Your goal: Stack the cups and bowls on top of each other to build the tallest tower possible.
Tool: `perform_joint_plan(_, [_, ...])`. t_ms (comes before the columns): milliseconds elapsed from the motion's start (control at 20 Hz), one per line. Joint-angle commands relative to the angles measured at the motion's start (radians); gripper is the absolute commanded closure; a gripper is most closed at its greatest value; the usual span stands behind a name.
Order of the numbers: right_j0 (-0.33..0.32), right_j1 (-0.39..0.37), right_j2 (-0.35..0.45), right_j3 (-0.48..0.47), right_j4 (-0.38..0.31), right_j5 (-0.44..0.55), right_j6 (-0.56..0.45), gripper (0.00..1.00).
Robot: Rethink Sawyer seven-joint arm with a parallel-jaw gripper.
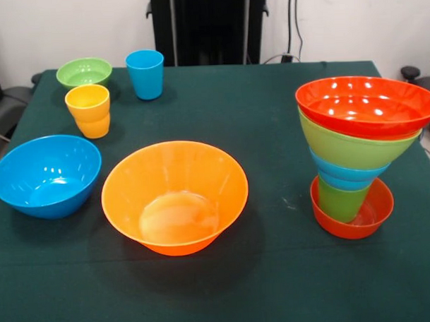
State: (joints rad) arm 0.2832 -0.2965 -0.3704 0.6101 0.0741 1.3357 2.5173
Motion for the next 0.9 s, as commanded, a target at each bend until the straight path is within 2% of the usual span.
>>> perform_joint_plan(50, [0.014, -0.050, 0.079, 0.157, -0.026, 0.073, -0.104, 0.00])
perform_joint_plan(350, [0.018, -0.136, 0.097, 0.259, -0.016, 0.055, -0.135, 0.00])
perform_joint_plan(450, [0.023, -0.183, 0.102, 0.316, -0.016, 0.038, -0.157, 0.00])
perform_joint_plan(700, [0.034, -0.328, 0.126, 0.527, -0.011, -0.066, -0.222, 0.00])
perform_joint_plan(900, [0.027, -0.409, 0.138, 0.647, -0.038, -0.145, -0.276, 0.00])
